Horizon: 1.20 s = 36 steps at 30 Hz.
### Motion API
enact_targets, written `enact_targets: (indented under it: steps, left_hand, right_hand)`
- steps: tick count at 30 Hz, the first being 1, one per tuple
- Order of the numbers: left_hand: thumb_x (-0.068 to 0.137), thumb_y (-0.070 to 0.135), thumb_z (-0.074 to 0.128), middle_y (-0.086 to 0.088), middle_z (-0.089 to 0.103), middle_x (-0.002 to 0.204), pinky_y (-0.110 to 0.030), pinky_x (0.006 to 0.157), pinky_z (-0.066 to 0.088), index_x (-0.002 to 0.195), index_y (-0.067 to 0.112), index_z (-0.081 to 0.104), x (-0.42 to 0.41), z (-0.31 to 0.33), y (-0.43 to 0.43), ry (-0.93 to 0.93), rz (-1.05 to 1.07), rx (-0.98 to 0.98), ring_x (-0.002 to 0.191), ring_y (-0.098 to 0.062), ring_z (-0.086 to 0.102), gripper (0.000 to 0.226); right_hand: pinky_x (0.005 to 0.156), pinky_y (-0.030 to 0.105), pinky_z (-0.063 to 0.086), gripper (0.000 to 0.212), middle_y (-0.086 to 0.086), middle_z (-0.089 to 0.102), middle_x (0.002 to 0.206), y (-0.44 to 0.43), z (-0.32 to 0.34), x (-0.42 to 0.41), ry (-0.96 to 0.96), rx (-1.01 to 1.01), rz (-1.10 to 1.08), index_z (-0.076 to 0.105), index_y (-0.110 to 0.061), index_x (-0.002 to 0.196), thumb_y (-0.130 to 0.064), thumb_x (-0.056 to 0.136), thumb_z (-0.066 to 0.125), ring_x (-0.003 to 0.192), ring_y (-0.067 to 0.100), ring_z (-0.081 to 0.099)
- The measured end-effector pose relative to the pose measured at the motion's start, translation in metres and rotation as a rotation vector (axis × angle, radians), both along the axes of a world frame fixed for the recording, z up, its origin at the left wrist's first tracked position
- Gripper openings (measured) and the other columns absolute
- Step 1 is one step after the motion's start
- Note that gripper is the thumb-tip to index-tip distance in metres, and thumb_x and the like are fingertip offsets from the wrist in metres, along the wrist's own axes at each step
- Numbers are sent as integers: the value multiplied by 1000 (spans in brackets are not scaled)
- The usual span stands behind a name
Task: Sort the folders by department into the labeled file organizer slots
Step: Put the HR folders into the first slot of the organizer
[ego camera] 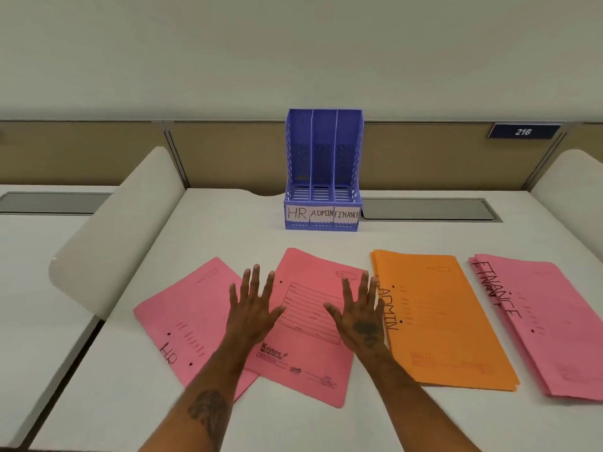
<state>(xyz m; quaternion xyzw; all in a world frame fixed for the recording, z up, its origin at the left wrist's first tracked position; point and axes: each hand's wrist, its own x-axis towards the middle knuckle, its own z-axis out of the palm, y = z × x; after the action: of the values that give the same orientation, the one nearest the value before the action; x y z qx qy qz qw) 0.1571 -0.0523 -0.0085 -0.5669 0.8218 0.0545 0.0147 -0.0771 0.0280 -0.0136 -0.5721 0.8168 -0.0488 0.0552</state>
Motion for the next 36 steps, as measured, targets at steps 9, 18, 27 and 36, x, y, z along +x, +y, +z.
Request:
enact_targets:
  steps: [9,18,27,36]
  left_hand:
    - [90,71,42,-10,-7,167,-56,118,23,156,17,-14,8,-29,-18,271,72,359,153,-35,4,102]
    - [94,50,58,-17,41,148,-52,107,40,151,7,25,-11,-25,-33,397,215,427,137,-36,36,79]
    - [95,28,65,-6,71,114,-42,78,62,128,14,53,-17,17,-21,1015,415,572,86,-22,74,38]
    - [100,17,54,-3,78,99,-41,70,63,119,20,63,36,40,6,1514,707,389,83,-25,76,21]
  right_hand:
    - [106,50,40,75,20,14,158,11,-22,34,-130,182,-295,16,-19,152,-66,94,23,140,36,28]
    - [107,48,38,69,19,21,154,-1,-20,50,-222,223,-382,17,-15,151,-57,98,28,137,35,29]
    - [97,46,44,54,14,42,143,-18,-11,35,-500,44,-491,30,-12,146,-37,100,41,130,33,38]
    - [97,41,47,52,14,59,132,-78,23,30,-940,1,-344,54,-8,133,-41,94,57,114,31,59]
